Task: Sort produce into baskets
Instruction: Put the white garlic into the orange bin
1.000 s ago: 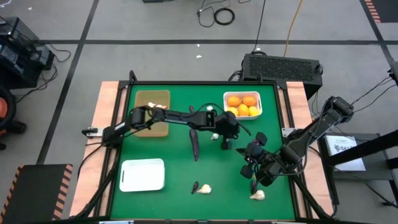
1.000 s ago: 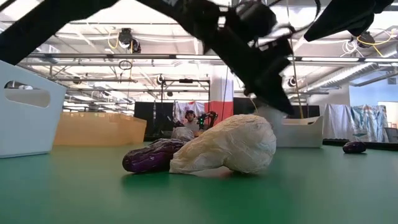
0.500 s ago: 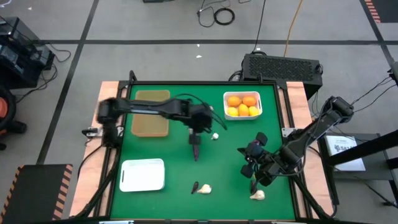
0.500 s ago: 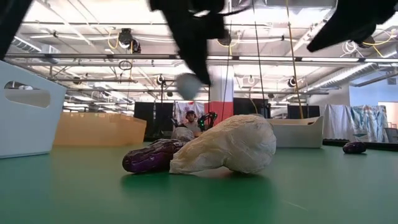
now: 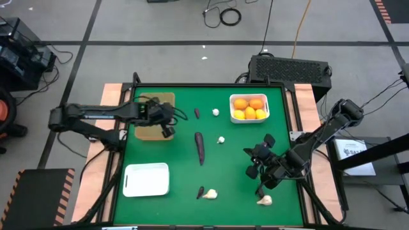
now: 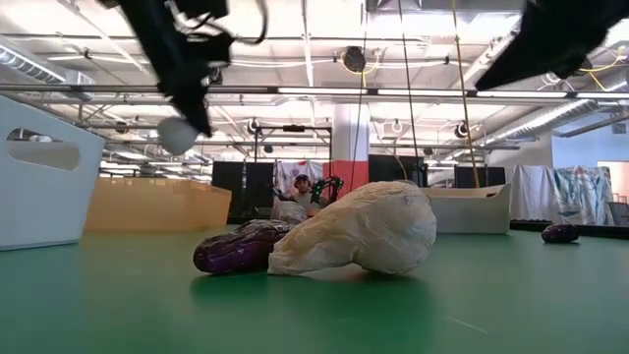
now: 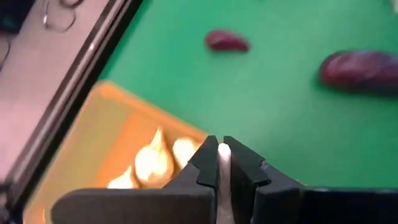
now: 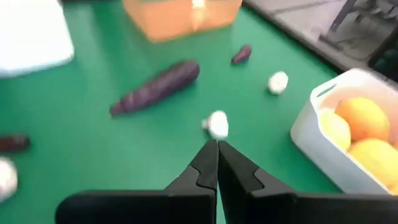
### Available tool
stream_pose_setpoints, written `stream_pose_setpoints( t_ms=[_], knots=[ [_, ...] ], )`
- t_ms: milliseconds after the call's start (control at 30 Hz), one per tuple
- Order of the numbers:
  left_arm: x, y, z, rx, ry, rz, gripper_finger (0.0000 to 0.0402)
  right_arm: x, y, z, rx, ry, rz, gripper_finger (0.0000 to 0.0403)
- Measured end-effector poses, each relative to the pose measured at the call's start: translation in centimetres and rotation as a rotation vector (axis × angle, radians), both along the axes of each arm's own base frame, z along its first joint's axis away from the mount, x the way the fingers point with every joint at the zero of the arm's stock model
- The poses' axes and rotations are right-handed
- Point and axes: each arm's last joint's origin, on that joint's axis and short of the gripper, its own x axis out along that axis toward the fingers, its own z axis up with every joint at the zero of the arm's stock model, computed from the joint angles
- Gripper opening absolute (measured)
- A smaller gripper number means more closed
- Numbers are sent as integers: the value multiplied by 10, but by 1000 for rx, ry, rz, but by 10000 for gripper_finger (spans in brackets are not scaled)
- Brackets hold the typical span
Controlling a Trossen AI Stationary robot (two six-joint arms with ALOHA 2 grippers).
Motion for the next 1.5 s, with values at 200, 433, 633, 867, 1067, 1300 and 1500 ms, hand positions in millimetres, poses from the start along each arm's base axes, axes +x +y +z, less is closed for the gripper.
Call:
stream_pose_setpoints(
  t_ms=[200, 433, 633, 867, 1067, 1300, 1500],
  knots=[
    [-28, 2, -30, -28, 46, 78, 15, 12, -2, 6, 1, -76, -8, 0],
    [-38, 5, -53, 57, 99, 166, 52, 21, 0, -3, -4, -73, -16, 0],
    [-39, 6, -55, 103, 112, 187, 125, 28, -3, -11, 31, 0, 5, 0],
    [-39, 6, -54, 110, 114, 182, 201, 31, -7, -12, 48, 23, 11, 0],
    [-19, 7, -42, 66, -114, 154, 227, 31, -7, -12, 39, 31, 20, 0],
    [23, -1, -21, -61, -533, -176, 229, 31, -7, -12, 36, 33, 22, 0],
    [59, -19, -41, -43, -595, -410, 229, 31, -7, -12, 33, 35, 24, 0]
  ],
)
